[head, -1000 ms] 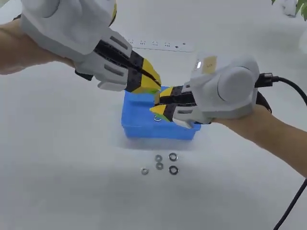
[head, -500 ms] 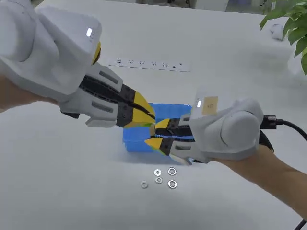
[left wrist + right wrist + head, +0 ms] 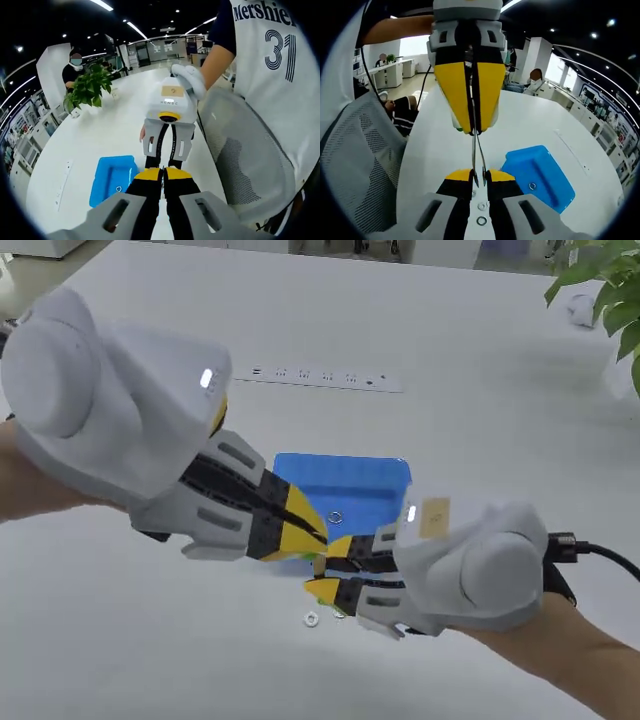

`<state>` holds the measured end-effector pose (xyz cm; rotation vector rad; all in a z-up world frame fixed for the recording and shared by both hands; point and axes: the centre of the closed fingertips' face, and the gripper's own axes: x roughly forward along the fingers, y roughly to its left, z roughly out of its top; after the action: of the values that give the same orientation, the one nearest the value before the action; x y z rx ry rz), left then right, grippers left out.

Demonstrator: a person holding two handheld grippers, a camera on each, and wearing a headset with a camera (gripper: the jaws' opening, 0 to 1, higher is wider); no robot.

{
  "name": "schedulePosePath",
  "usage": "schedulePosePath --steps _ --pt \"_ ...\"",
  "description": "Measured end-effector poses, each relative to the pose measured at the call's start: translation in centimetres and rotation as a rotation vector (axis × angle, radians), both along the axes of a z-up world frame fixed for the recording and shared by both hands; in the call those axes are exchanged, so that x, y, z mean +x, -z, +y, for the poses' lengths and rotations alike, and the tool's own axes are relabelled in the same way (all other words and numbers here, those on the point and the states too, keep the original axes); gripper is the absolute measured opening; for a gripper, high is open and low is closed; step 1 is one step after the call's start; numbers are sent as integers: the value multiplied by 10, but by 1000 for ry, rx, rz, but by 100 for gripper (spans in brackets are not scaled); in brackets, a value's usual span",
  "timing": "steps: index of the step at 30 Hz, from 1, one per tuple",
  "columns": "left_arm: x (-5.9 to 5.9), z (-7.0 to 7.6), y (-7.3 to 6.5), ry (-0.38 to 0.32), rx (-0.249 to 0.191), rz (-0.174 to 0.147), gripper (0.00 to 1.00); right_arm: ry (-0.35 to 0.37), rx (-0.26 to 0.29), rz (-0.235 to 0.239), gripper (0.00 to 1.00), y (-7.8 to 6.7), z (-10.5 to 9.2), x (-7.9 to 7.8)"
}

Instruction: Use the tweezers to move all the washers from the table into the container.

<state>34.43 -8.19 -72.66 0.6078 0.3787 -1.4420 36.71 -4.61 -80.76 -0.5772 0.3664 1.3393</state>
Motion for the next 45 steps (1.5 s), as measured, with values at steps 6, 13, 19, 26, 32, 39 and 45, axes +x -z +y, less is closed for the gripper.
schedulePosePath --steps 6,13,19,26,32,39,45 --pt "-7 4 10 -18 -3 30 5 -5 4 34 12 9 1 -11" --pt "-10 8 23 -36 -4 64 5 -14 -3 67 12 22 3 -22" --pt "-9 9 31 -53 -16 89 5 -9 -11 89 12 29 1 -22" --pt "-7 9 36 -58 -10 90 5 -1 -12 97 12 34 1 -21" --pt "-2 9 40 -75 -12 70 5 23 -10 106 13 38 -1 -13" --pt "3 10 45 -79 -3 74 5 28 -10 116 13 43 1 -8" --pt "6 10 50 -83 7 82 5 32 -14 130 13 49 1 -5"
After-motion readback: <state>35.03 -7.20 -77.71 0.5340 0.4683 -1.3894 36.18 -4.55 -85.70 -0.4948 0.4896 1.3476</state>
